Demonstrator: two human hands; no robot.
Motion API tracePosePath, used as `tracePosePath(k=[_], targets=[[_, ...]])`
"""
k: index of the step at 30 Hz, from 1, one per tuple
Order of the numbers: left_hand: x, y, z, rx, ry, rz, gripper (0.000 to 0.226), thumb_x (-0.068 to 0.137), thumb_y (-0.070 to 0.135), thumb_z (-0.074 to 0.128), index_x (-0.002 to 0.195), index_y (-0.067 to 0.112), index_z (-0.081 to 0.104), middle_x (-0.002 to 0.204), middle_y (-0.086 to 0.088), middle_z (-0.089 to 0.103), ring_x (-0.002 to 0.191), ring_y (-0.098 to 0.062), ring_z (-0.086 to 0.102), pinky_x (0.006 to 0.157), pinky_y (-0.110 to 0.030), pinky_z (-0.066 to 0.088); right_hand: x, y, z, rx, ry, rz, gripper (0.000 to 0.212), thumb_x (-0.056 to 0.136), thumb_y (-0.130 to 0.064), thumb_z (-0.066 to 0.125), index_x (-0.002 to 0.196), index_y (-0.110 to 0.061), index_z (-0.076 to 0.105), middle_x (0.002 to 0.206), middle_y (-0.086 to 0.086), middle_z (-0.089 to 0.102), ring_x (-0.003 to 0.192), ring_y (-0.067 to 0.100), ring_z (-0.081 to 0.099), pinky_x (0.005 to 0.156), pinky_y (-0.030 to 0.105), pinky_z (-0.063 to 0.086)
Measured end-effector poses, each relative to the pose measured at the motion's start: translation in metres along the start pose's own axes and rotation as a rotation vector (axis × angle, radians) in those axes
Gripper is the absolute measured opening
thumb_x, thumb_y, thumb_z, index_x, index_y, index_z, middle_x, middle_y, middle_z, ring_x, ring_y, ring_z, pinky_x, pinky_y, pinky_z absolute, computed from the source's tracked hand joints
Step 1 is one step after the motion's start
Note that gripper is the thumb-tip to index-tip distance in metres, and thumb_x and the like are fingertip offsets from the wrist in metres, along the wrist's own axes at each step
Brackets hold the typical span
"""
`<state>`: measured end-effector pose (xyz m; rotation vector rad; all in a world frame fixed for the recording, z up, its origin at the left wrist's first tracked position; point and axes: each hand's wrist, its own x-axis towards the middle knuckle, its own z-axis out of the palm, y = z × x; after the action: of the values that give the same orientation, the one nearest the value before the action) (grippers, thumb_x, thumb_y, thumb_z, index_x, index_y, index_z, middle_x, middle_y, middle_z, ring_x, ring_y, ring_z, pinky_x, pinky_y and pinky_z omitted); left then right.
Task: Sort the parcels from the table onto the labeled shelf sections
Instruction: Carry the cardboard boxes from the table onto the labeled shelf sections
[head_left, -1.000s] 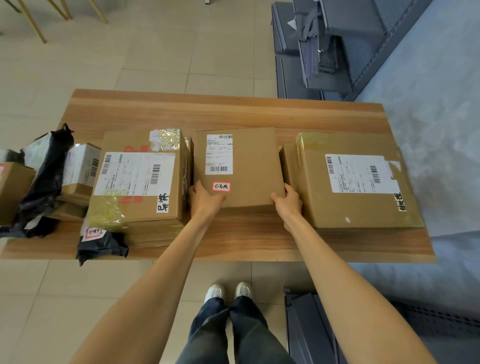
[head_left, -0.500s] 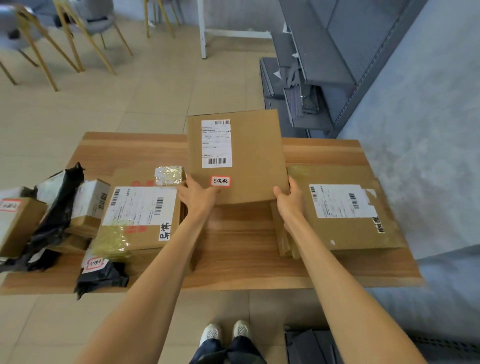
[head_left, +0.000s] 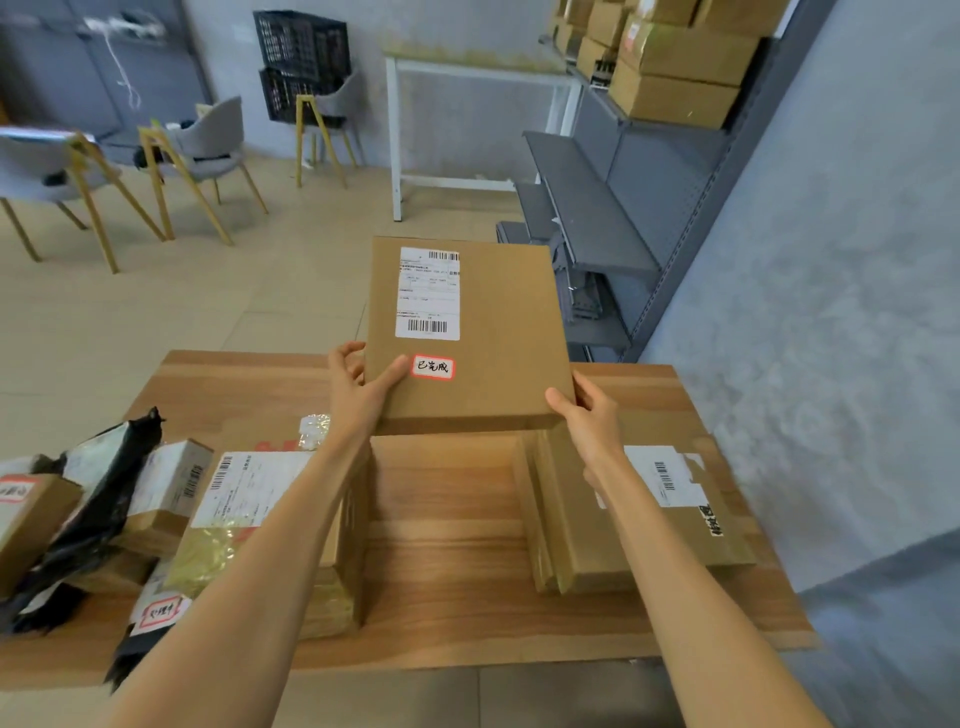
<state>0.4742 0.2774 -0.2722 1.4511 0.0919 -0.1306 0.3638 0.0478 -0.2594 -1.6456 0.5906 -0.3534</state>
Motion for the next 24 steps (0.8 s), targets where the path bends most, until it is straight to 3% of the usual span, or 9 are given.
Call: tracePosePath(k=[3,6,10,13,16,19,22,24], targets=[[-0.002,0.01,0.001,-0.022,-0.006,-0.082,0.072,0.082,0.032,0.075,0.141,0.018,0.038,0.113,-0.003,0.064,0.091,-0.018,0.069,0.081,-0.035,0.057,0.0,-0.004,-0.004,-0.013,-0.02,-0.012,0.044,0.09,-0.011,0.066,0.133,-0.016,0.057,0.118,-0.005,0.066,0.106,0.008,0.061,0.089,0.02,0.048],[-0.005,0.013,0.001,-0.067,-0.04,-0.132,0.05,0.083,0.03,0.074,0.126,0.011,0.057,0.11,-0.005,0.071,0.079,-0.012,0.07,0.07,-0.028,0.057,0.003,-0.007,-0.008,-0.023,-0.026,0.006,0.048,0.086,-0.017,0.071,0.132,-0.018,0.056,0.121,-0.004,0.065,0.109,0.012,0.061,0.096,0.031,0.048],[-0.008,0.019,0.001,-0.101,-0.078,-0.143,0.041,0.083,0.032,0.073,0.118,0.014,0.061,0.11,-0.006,0.072,0.088,-0.02,0.07,0.079,-0.037,0.055,0.011,-0.025,-0.013,0.02,-0.047,0.049,0.045,0.085,-0.03,0.072,0.124,-0.022,0.051,0.122,-0.001,0.06,0.104,0.015,0.061,0.088,0.031,0.05],[-0.011,0.027,0.004,-0.099,-0.093,-0.12,0.038,0.083,0.035,0.073,0.115,0.016,0.062,0.109,-0.004,0.072,0.092,-0.021,0.07,0.083,-0.039,0.056,0.018,-0.039,-0.019,0.065,-0.13,0.096,0.063,0.081,-0.05,0.071,0.133,-0.027,0.044,0.128,-0.004,0.057,0.112,0.016,0.059,0.102,0.043,0.046],[-0.015,0.041,0.01,-0.094,-0.126,-0.069,0.041,0.086,0.033,0.07,0.123,0.016,0.059,0.108,0.0,0.072,0.087,-0.013,0.07,0.074,-0.031,0.056,0.022,-0.053,-0.025,0.091,-0.211,0.103,0.081,0.072,-0.061,0.071,0.141,-0.032,0.039,0.128,-0.01,0.06,0.115,0.014,0.059,0.106,0.047,0.043],[-0.017,0.055,0.014,-0.095,-0.168,-0.037,0.045,0.089,0.028,0.067,0.13,0.017,0.052,0.101,0.006,0.072,0.078,-0.005,0.071,0.063,-0.024,0.054,0.019,-0.066,-0.032,0.133,-0.203,0.081,0.076,0.076,-0.058,0.07,0.14,-0.029,0.041,0.122,-0.01,0.063,0.111,0.012,0.06,0.104,0.044,0.044],[-0.02,0.066,0.014,-0.095,-0.232,-0.032,0.063,0.086,0.029,0.07,0.14,0.016,0.041,0.106,0.005,0.071,0.082,-0.006,0.071,0.065,-0.025,0.054,0.009,-0.079,-0.038,0.208,-0.154,0.05,0.063,0.085,-0.047,0.067,0.137,-0.024,0.042,0.115,-0.009,0.064,0.104,0.009,0.062,0.097,0.036,0.048],[-0.025,0.075,0.012,-0.084,-0.275,-0.026,0.074,0.078,0.031,0.076,0.14,0.015,0.038,0.104,0.005,0.07,0.079,-0.005,0.071,0.067,-0.026,0.053,-0.002,-0.084,-0.04,0.222,-0.124,0.028,0.066,0.082,-0.048,0.07,0.137,-0.024,0.043,0.118,-0.007,0.065,0.106,0.012,0.063,0.1,0.04,0.048]])
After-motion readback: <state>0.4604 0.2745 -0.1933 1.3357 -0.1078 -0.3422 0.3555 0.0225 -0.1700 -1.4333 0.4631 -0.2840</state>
